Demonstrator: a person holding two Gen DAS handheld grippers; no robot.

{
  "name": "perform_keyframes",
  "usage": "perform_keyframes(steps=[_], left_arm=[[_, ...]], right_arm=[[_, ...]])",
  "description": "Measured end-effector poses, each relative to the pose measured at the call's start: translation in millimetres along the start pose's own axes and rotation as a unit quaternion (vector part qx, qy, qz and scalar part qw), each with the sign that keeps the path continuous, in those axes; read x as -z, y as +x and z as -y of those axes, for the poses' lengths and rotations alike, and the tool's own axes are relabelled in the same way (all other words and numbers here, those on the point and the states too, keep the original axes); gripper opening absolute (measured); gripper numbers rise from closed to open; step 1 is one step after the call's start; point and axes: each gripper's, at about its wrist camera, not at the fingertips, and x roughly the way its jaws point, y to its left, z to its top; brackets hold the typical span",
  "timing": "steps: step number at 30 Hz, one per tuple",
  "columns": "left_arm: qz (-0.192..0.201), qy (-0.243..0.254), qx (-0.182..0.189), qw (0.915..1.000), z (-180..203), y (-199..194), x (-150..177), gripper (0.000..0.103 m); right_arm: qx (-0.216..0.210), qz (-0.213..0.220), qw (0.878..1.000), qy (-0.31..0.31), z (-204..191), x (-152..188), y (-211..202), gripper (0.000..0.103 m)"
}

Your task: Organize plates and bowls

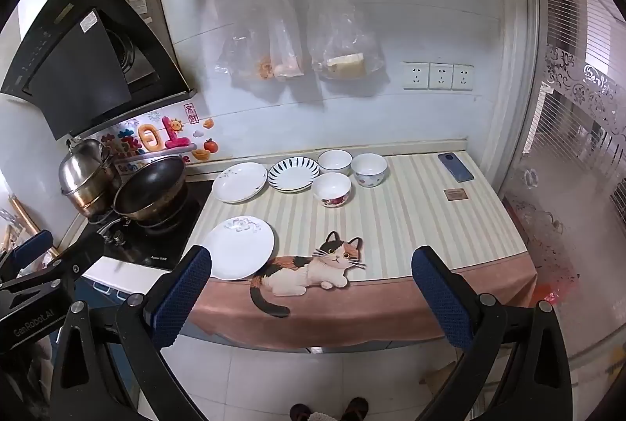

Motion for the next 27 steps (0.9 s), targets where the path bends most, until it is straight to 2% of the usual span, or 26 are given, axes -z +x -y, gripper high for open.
perform_keyframes(steps=[27], left_arm=[[-0.002, 0.005, -0.002, 1.0, 10, -12, 1, 0.103]], right_arm=[[0.0, -0.004, 1.0, 0.004, 10, 1, -15, 0.103]])
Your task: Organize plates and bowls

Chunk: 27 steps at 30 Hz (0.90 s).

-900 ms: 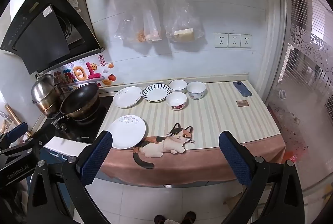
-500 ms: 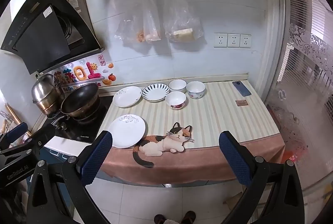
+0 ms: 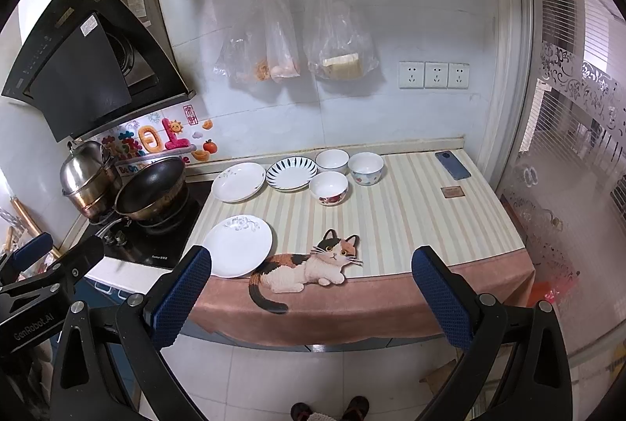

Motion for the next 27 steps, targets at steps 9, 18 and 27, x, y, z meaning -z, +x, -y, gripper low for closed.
perform_keyframes(steps=[9, 18, 27], left_arm=[[-0.001, 0.001, 0.0, 1.0, 1.3, 0.1, 0.5, 0.103], [0.001, -0.002, -0.003, 1.0, 2.1, -3.8, 2.1, 0.103], [0.0, -0.004, -0.002, 1.0, -1.9, -6.5, 0.8, 0.103]], right_arm=[[0.0, 0.001, 1.0, 0.003, 4.8, -1.0, -2.7, 0.103], [-0.003, 0.001, 1.0, -0.004, 0.1, 0.9, -2.2, 0.103], [-0.008, 0.002, 1.0, -0.007, -3.7, 3.4, -3.2, 0.103]])
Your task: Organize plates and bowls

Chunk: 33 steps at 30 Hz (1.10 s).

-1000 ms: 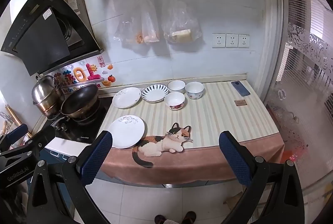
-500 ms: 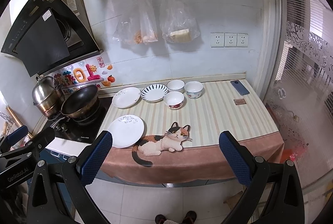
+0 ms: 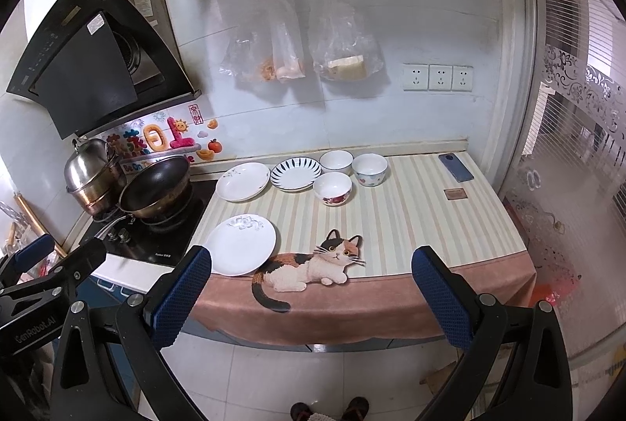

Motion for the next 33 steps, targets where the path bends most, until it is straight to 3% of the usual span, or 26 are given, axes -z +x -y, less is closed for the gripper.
perform_keyframes(steps=[33], left_arm=[[0.0, 0.002, 0.002, 1.0, -2.3, 4.3, -0.4, 0.103]], right_arm=[[0.001, -0.001, 1.0, 0.006, 1.0, -2.0, 5.4, 0.103]])
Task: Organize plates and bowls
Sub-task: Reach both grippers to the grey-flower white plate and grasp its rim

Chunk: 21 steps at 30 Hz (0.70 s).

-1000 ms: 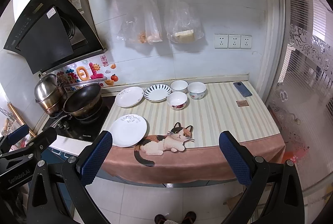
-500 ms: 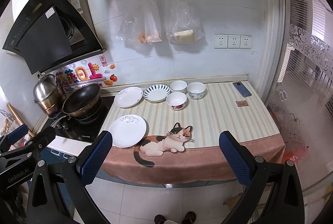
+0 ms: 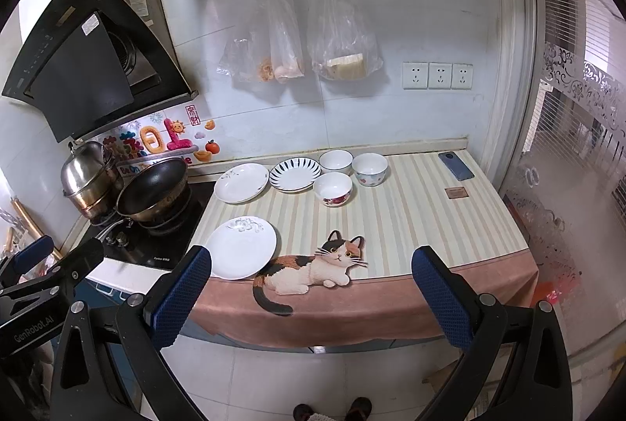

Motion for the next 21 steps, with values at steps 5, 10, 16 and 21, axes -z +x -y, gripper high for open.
perform_keyframes(steps=[5, 10, 16, 21], left_arm=[[0.001, 0.0, 0.005, 1.0, -11, 10, -7, 0.103], [0.004, -0.007, 0.007, 0.9999, -28, 29, -11, 0.103], [-0.009, -0.031, -0.014, 0.9994, -46, 84, -16, 0.103], [-0.048, -0.04, -0.07, 0.9955, -64, 165, -12, 0.103]], right_arm=[[0.003, 0.0, 1.0, 0.007, -7, -3, 8, 0.103], [0.007, -0.002, 1.0, 0.019, -18, -6, 20, 0.103], [0.005, -0.005, 0.999, 0.035, -18, -9, 62, 0.103], [-0.006, -0.055, 0.998, 0.03, -16, -10, 142, 0.103]])
